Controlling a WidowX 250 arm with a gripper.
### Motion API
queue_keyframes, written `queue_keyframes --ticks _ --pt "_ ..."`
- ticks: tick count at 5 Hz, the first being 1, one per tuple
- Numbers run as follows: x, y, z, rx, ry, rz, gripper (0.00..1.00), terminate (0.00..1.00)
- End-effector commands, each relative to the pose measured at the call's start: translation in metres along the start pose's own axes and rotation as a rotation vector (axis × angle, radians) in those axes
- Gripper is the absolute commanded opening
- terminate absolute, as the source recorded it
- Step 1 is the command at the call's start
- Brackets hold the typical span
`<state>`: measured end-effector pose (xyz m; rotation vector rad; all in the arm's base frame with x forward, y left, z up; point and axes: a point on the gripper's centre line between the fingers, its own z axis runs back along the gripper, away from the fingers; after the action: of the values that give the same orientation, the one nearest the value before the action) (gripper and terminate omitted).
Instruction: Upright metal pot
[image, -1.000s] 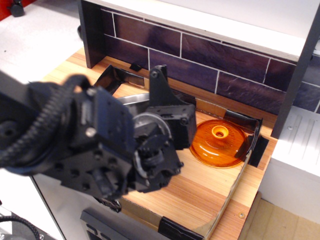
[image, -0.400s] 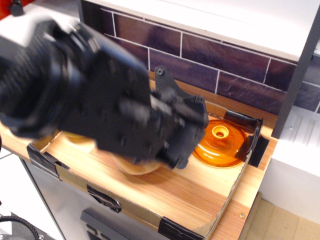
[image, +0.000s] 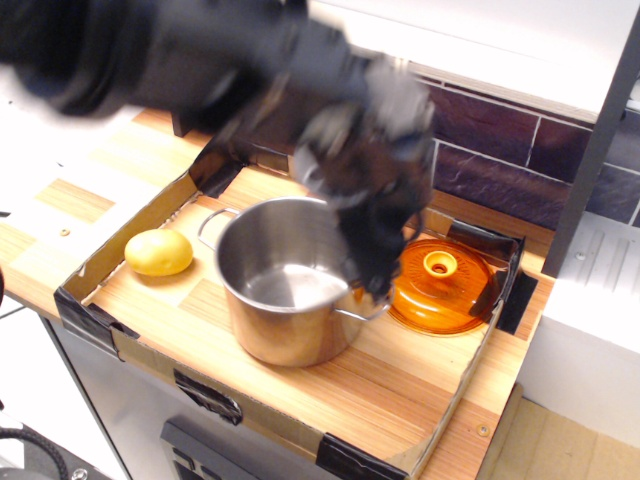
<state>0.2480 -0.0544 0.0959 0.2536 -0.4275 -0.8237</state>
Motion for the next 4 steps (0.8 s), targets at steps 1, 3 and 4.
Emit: queue_keyframes --ticks 1,3,4 --pt "0.008 0.027 0.020 -0.324 -0.050 0.025 1.00 0.00" --pt "0.028 0.066 0.073 -0.230 -0.118 0.099 1.00 0.00" --pt "0.026 0.079 0.092 -0.171 -0.180 0.144 1.00 0.00"
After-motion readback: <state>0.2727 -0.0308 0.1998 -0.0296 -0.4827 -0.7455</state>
